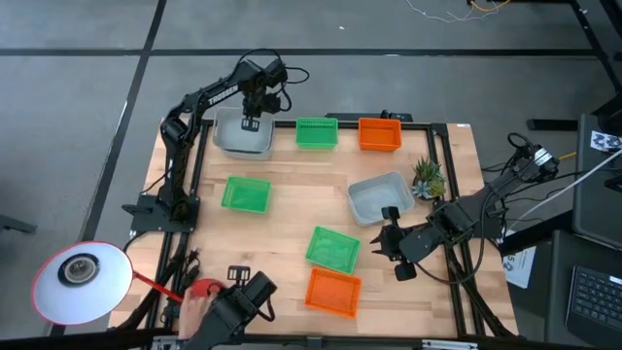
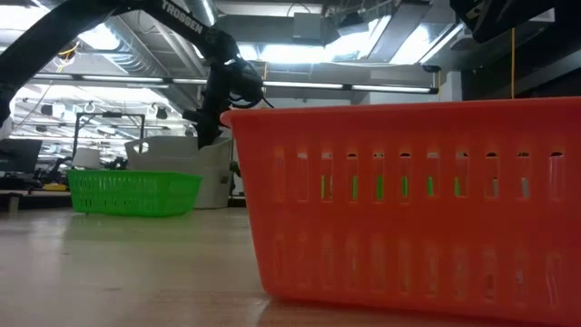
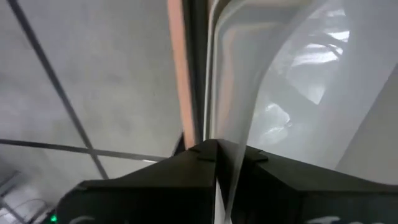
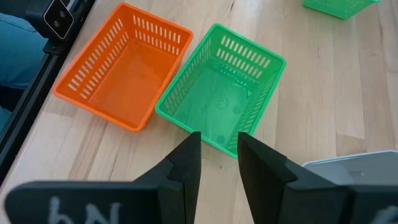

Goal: Stack baskets by color
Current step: Stack the bottom gray bin on top of the top gray bin

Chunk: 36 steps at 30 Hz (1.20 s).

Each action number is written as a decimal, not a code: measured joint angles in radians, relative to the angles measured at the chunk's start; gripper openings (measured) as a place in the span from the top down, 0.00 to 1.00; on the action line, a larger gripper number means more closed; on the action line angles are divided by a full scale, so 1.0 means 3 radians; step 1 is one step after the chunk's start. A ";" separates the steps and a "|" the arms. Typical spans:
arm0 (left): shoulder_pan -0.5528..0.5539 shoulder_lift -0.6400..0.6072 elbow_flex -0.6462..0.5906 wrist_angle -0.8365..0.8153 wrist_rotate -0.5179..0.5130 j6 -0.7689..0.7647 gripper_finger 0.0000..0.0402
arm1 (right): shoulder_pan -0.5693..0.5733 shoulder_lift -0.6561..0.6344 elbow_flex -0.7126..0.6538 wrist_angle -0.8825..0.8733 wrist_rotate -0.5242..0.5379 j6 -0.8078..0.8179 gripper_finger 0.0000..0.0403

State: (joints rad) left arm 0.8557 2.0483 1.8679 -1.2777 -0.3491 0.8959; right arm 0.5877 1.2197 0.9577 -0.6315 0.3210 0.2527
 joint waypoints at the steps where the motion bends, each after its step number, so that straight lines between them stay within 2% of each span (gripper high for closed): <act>1: 0.0006 0.0000 0.0000 -0.0016 0.0008 0.0000 1.00 | 0.0000 0.0000 0.0000 -0.0001 0.0000 0.0000 0.74; 13: 0.0028 0.0008 0.0000 0.0038 0.0264 -0.0222 1.00 | 0.0000 0.0000 0.0000 0.0000 0.0000 0.0000 0.74; 21: 0.0027 0.0008 0.0000 -0.0011 0.0271 -0.0288 0.92 | 0.0000 0.0000 0.0000 -0.0006 0.0000 0.0000 0.74; 29: 0.0005 -0.0005 0.0000 -0.0031 0.0145 -0.0347 0.87 | 0.0000 0.0000 0.0000 -0.0009 0.0000 -0.0001 0.74; 33: -0.0057 -0.0135 0.0000 -0.0041 -0.0029 -0.0349 0.87 | 0.0000 0.0000 0.0000 -0.0009 0.0000 -0.0001 0.74; 36: -0.0128 -0.0241 0.0000 -0.0044 -0.0023 -0.0477 0.86 | 0.0000 0.0000 0.0000 -0.0010 0.0001 -0.0001 0.74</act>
State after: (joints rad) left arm 0.8172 1.9760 1.8679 -1.2907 -0.3558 0.7527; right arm 0.5877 1.2196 0.9577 -0.6346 0.3213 0.2523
